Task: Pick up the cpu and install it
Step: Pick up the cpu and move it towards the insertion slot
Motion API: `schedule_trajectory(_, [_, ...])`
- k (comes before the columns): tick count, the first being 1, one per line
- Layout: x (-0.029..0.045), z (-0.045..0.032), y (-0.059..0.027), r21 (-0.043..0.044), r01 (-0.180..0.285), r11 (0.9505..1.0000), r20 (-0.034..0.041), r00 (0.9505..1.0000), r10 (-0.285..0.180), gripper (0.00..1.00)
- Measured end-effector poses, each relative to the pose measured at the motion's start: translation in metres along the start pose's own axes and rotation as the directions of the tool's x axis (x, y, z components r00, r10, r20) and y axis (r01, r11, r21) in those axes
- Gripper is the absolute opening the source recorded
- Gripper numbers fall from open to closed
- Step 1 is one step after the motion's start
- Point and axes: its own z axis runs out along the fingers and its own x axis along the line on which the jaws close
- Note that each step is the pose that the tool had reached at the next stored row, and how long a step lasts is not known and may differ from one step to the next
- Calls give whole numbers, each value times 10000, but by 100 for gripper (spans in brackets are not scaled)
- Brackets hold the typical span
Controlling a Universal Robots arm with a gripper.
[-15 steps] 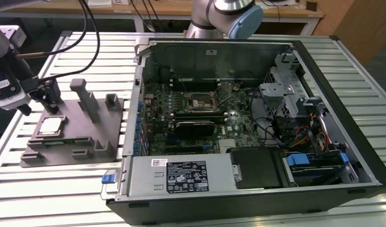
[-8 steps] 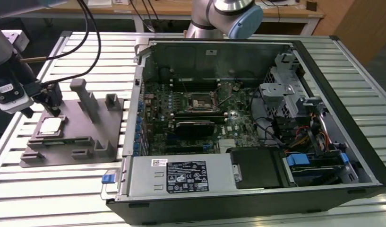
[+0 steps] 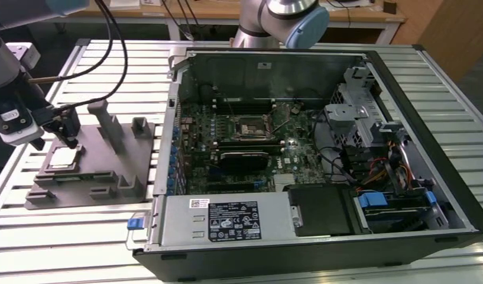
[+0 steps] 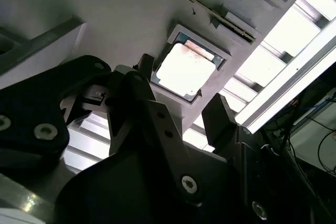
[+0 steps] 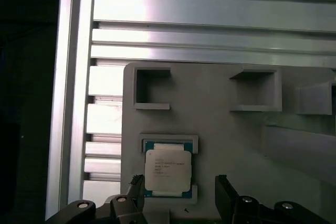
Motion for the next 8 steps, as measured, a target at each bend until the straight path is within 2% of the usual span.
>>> schedule_trajectory(6, [3, 75, -3, 1, -33, 10000, 2, 10000, 33, 64])
schedule_trajectory(8, [7, 79, -3, 2, -28, 10000, 1, 10000, 28, 64])
